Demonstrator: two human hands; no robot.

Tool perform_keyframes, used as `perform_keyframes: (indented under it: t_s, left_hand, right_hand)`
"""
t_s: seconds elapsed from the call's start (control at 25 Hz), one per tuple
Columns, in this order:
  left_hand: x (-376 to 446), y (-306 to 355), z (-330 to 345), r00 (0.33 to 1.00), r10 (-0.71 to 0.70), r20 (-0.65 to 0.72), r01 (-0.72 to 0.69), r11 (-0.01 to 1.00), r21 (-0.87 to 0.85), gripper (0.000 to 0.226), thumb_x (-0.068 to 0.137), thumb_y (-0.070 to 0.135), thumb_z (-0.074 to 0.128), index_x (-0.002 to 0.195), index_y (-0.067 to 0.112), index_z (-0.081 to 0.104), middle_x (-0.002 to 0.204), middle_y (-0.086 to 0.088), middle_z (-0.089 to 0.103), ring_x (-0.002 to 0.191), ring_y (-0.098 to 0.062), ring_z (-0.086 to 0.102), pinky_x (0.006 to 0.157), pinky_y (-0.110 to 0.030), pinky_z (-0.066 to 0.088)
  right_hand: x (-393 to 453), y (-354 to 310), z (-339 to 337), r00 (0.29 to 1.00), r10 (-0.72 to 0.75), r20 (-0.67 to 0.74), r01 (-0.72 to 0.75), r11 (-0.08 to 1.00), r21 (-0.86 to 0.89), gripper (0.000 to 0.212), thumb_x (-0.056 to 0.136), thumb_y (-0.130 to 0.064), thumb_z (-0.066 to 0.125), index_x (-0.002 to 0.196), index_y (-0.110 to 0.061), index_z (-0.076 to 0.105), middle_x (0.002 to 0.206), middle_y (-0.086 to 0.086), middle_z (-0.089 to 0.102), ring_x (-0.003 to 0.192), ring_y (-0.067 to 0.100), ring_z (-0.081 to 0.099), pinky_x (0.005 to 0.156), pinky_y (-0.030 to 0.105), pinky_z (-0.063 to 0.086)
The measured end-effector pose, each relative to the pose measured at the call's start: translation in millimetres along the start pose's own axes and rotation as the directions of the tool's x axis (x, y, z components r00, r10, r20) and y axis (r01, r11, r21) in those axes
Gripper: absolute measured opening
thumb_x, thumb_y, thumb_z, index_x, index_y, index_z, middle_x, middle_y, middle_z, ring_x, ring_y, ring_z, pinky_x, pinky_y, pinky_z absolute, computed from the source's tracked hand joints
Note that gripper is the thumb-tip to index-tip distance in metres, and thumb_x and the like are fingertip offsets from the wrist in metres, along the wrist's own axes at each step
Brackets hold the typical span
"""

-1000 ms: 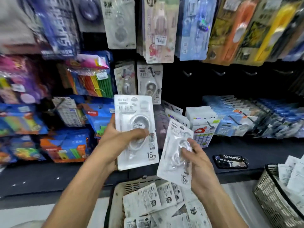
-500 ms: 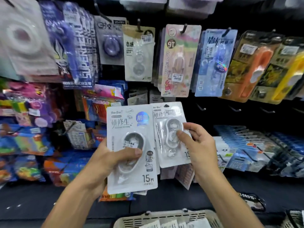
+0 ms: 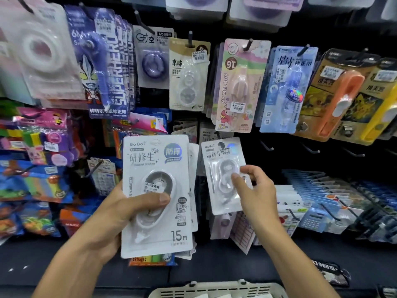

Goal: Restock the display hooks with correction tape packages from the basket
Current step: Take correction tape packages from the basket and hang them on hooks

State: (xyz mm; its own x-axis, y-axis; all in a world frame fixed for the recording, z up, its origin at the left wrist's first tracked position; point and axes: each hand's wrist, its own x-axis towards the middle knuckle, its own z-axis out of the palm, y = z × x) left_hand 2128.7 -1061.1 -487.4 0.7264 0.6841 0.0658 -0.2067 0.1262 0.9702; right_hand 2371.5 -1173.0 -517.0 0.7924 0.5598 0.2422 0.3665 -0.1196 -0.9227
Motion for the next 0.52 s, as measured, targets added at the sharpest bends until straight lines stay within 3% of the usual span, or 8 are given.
perform_keyframes:
  t_s: [0.04, 0.12, 0.2, 0.28, 0.36, 0.4, 0.44, 0.52]
  left_hand:
    - [-1.2, -0.6, 0.0, 1.000, 0.023, -0.005, -0.024, 0.999, -0.025, 0.050, 0.043, 0.022, 0.089, 0.093, 0.021, 0.081, 0.101, -0.019, 0.078, 0.084, -0.035, 0.078, 0.063, -0.036, 0.062]
    - [0.6, -5.8, 5.7, 0.999, 0.043, -0.009, -0.044, 0.997, -0.059, 0.056, 0.044, 0.021, 0.089, 0.099, 0.018, 0.079, 0.102, -0.019, 0.078, 0.085, -0.035, 0.078, 0.064, -0.036, 0.062]
    - [5.7, -12.7, 16.0, 0.999, 0.046, -0.021, -0.047, 0.997, -0.053, 0.070, 0.045, 0.021, 0.090, 0.112, 0.011, 0.073, 0.106, -0.020, 0.077, 0.089, -0.036, 0.077, 0.066, -0.036, 0.062]
    - [11.8, -19.5, 28.0, 0.997, 0.068, -0.042, -0.070, 0.997, -0.030, 0.075, 0.047, 0.022, 0.091, 0.118, 0.010, 0.069, 0.107, -0.017, 0.078, 0.091, -0.034, 0.077, 0.068, -0.035, 0.062]
    - [16.2, -25.1, 37.9, 0.995, 0.063, -0.073, -0.066, 0.997, -0.036, 0.077, 0.049, 0.025, 0.092, 0.121, 0.014, 0.067, 0.108, -0.014, 0.078, 0.094, -0.033, 0.077, 0.070, -0.036, 0.063]
    - [17.7, -26.8, 41.3, 0.995, 0.049, -0.084, -0.053, 0.997, -0.049, 0.079, 0.049, 0.028, 0.093, 0.123, 0.017, 0.066, 0.109, -0.011, 0.078, 0.095, -0.031, 0.077, 0.071, -0.035, 0.063]
    - [18.9, -28.2, 43.2, 0.995, 0.037, -0.095, -0.043, 0.997, -0.063, 0.081, 0.049, 0.033, 0.093, 0.124, 0.020, 0.065, 0.111, -0.007, 0.078, 0.097, -0.028, 0.077, 0.071, -0.033, 0.063]
    - [20.4, -29.3, 42.3, 0.993, 0.015, -0.114, -0.023, 0.998, -0.067, 0.081, 0.051, 0.047, 0.092, 0.125, 0.030, 0.064, 0.114, 0.002, 0.078, 0.100, -0.019, 0.076, 0.075, -0.032, 0.061]
  right_hand:
    - [2.0, -2.2, 2.1, 0.997, 0.019, 0.080, -0.013, 0.998, -0.067, 0.030, 0.096, -0.026, 0.065, 0.125, -0.035, 0.060, 0.134, -0.011, 0.055, 0.113, 0.020, 0.058, 0.093, 0.040, 0.050]
    - [-4.8, -14.8, 7.6, 0.995, -0.018, 0.098, 0.034, 0.985, -0.167, 0.039, 0.097, -0.019, 0.063, 0.135, -0.023, 0.056, 0.142, -0.002, 0.048, 0.121, 0.023, 0.054, 0.100, 0.039, 0.048]
    - [-26.0, -23.0, 10.1, 0.981, -0.179, 0.075, 0.177, 0.983, 0.041, 0.025, 0.094, -0.028, 0.067, 0.119, -0.024, 0.064, 0.122, -0.005, 0.063, 0.113, 0.017, 0.060, 0.097, 0.033, 0.050]
    - [-54.1, -28.9, 13.3, 0.953, -0.207, 0.221, 0.144, 0.953, 0.267, 0.033, 0.085, -0.051, 0.070, 0.111, -0.030, 0.067, 0.109, -0.008, 0.069, 0.102, 0.012, 0.066, 0.084, 0.024, 0.054]
    - [-69.6, -29.2, 15.1, 0.920, -0.214, 0.328, 0.163, 0.971, 0.174, 0.055, 0.072, -0.070, 0.072, 0.117, -0.040, 0.063, 0.115, -0.016, 0.062, 0.104, 0.004, 0.065, 0.083, 0.023, 0.054]
    - [-71.5, -29.8, 15.4, 0.928, -0.212, 0.308, 0.189, 0.977, 0.102, 0.061, 0.066, -0.072, 0.073, 0.119, -0.043, 0.062, 0.116, -0.019, 0.059, 0.106, 0.002, 0.063, 0.085, 0.023, 0.053]
    - [-71.3, -32.6, 15.1, 0.940, -0.198, 0.278, 0.189, 0.980, 0.060, 0.062, 0.064, -0.069, 0.075, 0.119, -0.043, 0.063, 0.115, -0.020, 0.059, 0.106, 0.001, 0.063, 0.087, 0.026, 0.053]
    - [-68.4, -36.1, 11.6, 0.945, -0.171, 0.279, 0.131, 0.979, 0.157, 0.054, 0.069, -0.055, 0.082, 0.118, -0.040, 0.066, 0.113, -0.015, 0.068, 0.104, 0.007, 0.068, 0.090, 0.036, 0.056]
